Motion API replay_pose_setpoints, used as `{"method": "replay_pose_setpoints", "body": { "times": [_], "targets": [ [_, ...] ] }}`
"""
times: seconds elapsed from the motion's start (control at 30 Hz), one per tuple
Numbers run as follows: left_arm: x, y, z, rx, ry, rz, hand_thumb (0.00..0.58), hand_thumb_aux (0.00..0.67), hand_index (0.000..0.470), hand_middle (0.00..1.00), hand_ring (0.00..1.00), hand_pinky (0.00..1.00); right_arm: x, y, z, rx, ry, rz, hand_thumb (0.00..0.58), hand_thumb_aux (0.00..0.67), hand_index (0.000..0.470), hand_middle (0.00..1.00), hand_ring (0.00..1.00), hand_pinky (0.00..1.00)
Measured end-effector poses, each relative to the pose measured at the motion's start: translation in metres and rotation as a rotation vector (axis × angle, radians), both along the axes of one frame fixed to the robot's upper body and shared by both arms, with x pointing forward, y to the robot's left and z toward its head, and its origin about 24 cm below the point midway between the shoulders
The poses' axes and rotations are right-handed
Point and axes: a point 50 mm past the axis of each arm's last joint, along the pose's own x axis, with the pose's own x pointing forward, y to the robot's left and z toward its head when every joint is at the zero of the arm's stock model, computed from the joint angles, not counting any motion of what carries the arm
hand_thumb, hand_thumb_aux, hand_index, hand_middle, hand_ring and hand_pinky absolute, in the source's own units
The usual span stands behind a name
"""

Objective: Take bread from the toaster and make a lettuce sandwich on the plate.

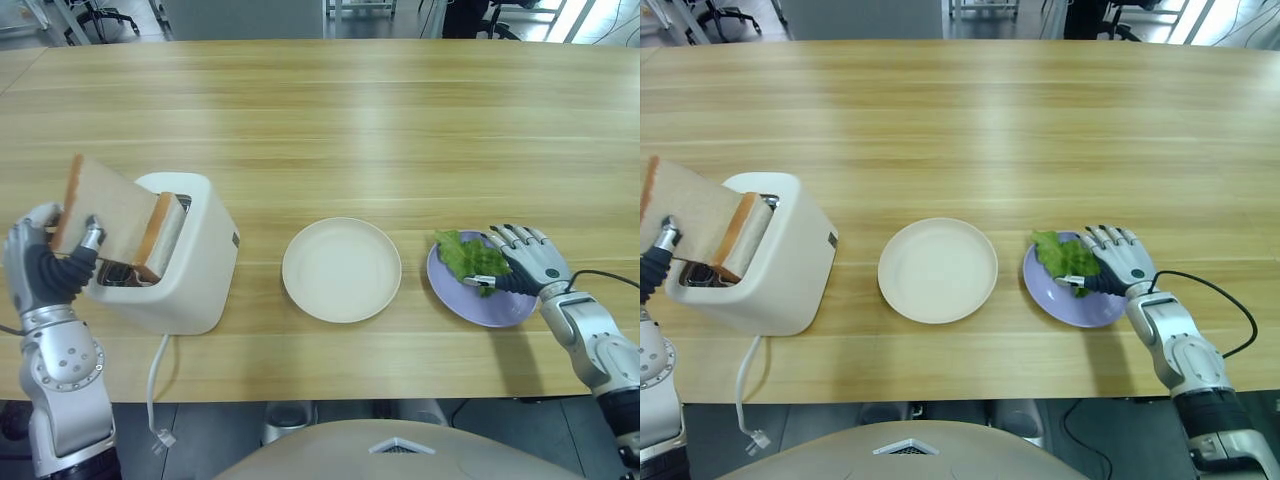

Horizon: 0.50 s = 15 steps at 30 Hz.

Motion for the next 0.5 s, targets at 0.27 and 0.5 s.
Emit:
{"method": "replay_pose_setpoints", "body": {
  "times": [0.27, 0.5],
  "targets": [
    [0.000, -0.021, 0.039, 0.003, -0.216, -0.119, 0.580, 0.670, 0.460, 1.00, 1.00, 1.00, 0.009, -0.010, -0.021, -0.070, 0.083, -0.034, 0.278, 0.187, 0.128, 0.00, 0.00, 0.00],
    [0.001, -0.058, 0.083, -0.024, -0.389, -0.328, 0.580, 0.670, 0.460, 1.00, 1.00, 1.00, 0.013, -0.007, -0.026, -0.073, 0.100, -0.025, 0.580, 0.670, 0.460, 0.00, 0.00, 0.00]
  ]
}}
